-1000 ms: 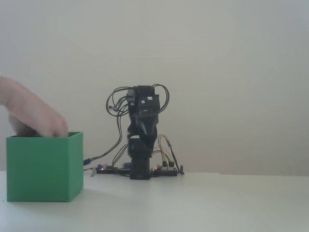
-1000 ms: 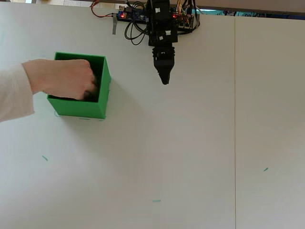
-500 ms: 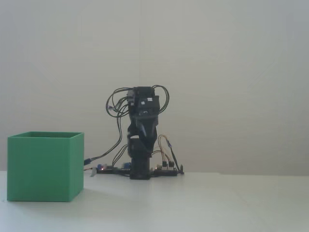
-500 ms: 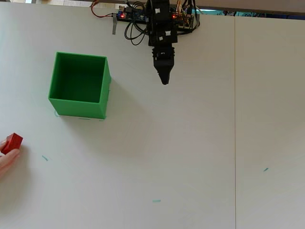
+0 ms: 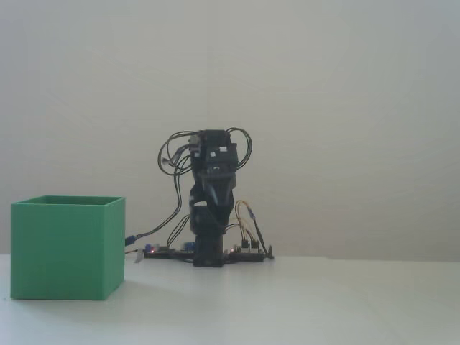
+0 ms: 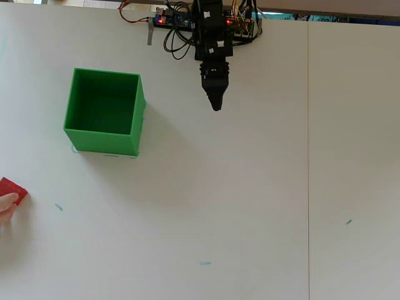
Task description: Grasp a red block and put it in the green bin.
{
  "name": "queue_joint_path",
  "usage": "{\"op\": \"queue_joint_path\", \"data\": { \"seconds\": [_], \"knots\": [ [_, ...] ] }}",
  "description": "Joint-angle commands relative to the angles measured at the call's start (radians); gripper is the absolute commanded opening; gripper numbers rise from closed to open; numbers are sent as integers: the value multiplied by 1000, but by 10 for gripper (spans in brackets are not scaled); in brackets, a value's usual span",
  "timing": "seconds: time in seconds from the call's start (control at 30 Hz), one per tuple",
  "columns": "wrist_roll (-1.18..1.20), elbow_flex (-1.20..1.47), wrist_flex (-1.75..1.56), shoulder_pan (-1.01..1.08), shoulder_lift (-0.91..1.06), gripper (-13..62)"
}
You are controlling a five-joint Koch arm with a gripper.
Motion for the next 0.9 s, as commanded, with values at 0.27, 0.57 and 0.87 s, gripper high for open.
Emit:
{"op": "queue_joint_path", "data": {
  "seconds": [0.27, 0.57, 0.87],
  "knots": [
    [0, -18, -2, 0, 63, 366],
    [2, -18, -2, 0, 64, 366],
    [2, -18, -2, 0, 64, 366]
  ]
}}
